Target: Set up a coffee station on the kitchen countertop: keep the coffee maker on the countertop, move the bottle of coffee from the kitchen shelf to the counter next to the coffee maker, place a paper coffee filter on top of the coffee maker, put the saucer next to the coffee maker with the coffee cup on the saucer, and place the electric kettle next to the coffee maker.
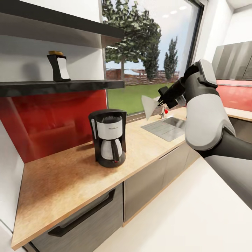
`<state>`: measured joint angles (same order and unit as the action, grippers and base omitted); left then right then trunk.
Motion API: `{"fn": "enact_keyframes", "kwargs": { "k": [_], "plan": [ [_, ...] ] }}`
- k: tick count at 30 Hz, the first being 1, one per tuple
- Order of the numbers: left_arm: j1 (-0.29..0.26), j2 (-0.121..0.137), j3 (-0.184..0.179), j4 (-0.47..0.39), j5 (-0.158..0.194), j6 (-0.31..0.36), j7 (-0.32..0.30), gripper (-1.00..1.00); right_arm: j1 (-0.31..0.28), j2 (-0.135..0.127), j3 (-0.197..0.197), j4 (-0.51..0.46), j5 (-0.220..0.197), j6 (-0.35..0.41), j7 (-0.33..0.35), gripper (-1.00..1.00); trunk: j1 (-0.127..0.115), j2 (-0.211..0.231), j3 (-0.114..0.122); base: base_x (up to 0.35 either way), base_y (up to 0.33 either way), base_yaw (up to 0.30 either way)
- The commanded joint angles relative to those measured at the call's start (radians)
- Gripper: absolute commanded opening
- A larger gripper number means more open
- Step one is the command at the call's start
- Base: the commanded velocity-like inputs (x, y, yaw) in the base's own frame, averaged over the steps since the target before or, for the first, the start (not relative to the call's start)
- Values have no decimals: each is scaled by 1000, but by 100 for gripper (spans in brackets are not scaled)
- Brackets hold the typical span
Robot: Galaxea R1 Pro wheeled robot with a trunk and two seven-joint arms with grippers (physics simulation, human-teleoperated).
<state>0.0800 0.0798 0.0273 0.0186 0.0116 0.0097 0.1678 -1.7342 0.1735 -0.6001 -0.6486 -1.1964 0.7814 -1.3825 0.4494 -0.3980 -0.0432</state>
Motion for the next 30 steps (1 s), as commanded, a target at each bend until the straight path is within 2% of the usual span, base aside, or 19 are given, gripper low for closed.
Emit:
{"fn": "enact_keyframes", "kwargs": {
  "k": [1, 11, 15, 21, 30],
  "plan": [
    [0, 0, 2, 0, 1, 1, 1, 100, -1, 1, -5, -2, -3, 7, -5, -100, 1, -2, -2, 0, 21, 0],
    [0, 0, 6, 1, 2, 0, 2, 100, 0, 1, -4, 1, -2, 7, -4, -100, 1, -2, -2, 36, 211, 0],
    [0, -2, 7, 1, 3, -5, 2, 100, 2, 1, -6, 1, -2, 7, -5, -100, 1, -2, -2, 29, 40, 20],
    [0, -9, 8, 0, 3, -8, 2, 100, 10, 1, -6, -1, -2, 7, -4, -100, 1, -2, -2, 3, 4, 176],
    [-1, -11, 8, 0, 2, -11, 2, 100, 14, 1, -3, 3, -3, 7, -3, -100, 1, -2, -2, 0, 0, 14]
  ]
}}
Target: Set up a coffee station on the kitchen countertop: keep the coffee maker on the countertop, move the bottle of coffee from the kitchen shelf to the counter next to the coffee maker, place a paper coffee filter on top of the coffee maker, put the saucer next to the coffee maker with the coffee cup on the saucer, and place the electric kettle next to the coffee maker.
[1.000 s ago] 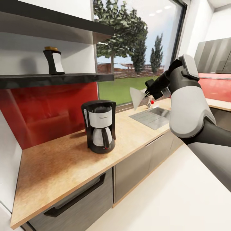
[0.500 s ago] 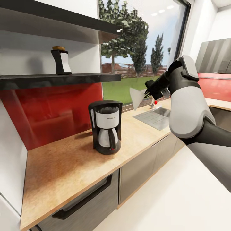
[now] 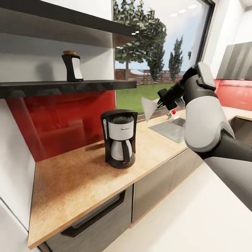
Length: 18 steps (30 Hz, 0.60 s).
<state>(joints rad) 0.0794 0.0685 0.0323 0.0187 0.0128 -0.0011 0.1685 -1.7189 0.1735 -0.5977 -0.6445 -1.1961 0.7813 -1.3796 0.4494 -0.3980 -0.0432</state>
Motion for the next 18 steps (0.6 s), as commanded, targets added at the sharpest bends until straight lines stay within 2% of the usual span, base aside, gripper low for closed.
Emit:
{"fn": "enact_keyframes", "kwargs": {
  "k": [1, 4, 7, 10, 12, 14, 15, 16, 18],
  "plan": [
    [-1, 0, 3, 0, 1, 0, 2, 100, -1, 1, -1, -1, -3, 7, -6, -100, 1, -2, -2, 0, 0, 0],
    [-1, -1, 3, 0, 1, 0, 1, 100, 1, 1, 26, 1, -5, 7, 20, -100, 1, -2, -2, 0, 0, 0],
    [-1, 0, 3, 0, 1, 0, 0, 100, 2, 1, 46, 48, -3, 7, 95, -100, 1, -2, -2, 0, 0, 0],
    [-1, 0, 3, 0, 1, 0, 0, 100, 2, 1, 52, 68, -2, 7, 115, -100, 1, -2, -2, 0, 0, 0],
    [-1, 0, 3, 0, 1, 0, 0, 100, 2, 1, 69, 75, -3, 7, 121, -100, 1, -2, -2, 0, 0, 0],
    [-1, 0, 3, 0, 1, 0, 0, 100, 2, 1, 115, 77, -3, 6, 124, -100, 1, -2, -2, 0, 0, 0],
    [-1, 0, 3, 0, 1, 0, 0, 100, 2, 1, 125, 77, -4, 6, 125, -100, 1, -2, -2, 0, 0, 0],
    [-1, 0, 3, 0, 1, 0, 0, 100, 2, 1, 154, 77, -4, 6, 125, -100, 1, -2, -2, 0, 0, 0],
    [-1, 0, 3, 0, 1, 0, -1, 100, 2, 1, 184, 78, -5, 6, 140, -100, 1, -2, -2, 0, 0, 0]
  ]
}}
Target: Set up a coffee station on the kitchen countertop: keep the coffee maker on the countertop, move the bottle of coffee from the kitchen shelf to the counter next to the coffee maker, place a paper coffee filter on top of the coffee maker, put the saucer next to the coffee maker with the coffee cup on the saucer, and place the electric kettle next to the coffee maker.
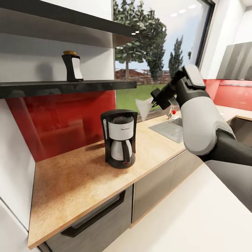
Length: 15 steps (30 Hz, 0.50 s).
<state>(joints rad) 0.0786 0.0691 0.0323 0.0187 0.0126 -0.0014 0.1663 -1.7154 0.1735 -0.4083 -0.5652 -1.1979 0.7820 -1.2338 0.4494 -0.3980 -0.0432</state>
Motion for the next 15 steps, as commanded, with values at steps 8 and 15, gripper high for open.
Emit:
{"fn": "enact_keyframes", "kwargs": {
  "k": [8, 15],
  "plan": [
    [0, 0, 3, 0, 1, 0, 2, 100, -1, 1, 6, -1, -3, 5, 23, -100, 1, -2, -2, 0, 70, 0],
    [0, 0, 3, 0, 1, 0, 2, 100, -1, 1, 6, -1, -3, 5, 23, -100, 1, -2, -2, 0, 164, 0]
  ]
}}
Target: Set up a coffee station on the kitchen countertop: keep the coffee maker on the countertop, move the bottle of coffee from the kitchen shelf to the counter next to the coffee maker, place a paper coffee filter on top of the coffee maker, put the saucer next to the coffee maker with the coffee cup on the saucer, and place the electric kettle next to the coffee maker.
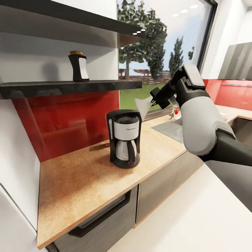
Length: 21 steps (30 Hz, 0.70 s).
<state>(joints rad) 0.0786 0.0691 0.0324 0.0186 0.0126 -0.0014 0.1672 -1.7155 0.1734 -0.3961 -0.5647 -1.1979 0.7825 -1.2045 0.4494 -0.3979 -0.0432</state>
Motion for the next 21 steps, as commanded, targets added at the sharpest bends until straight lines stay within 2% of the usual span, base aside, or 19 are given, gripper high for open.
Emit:
{"fn": "enact_keyframes", "kwargs": {
  "k": [1, 6, 13, 21],
  "plan": [
    [0, 0, 3, 0, 1, 0, 2, 100, -1, 1, -6, -1, -3, 4, -6, -100, 1, -2, -2, 0, 14, 0],
    [0, 0, 2, 0, 1, 0, 1, 100, 0, 1, -5, 0, -3, 4, -4, -100, 1, -2, -2, 0, 5, 0],
    [0, 0, 3, 0, 2, 0, 1, 100, 23, 1, -3, 0, -2, 4, 67, -100, 1, -2, -2, 5, 2, 0],
    [0, 0, 3, 0, 3, 0, 1, 100, 27, 1, -3, -1, -1, 4, 77, -100, 1, -2, -2, 116, 68, 0]
  ]
}}
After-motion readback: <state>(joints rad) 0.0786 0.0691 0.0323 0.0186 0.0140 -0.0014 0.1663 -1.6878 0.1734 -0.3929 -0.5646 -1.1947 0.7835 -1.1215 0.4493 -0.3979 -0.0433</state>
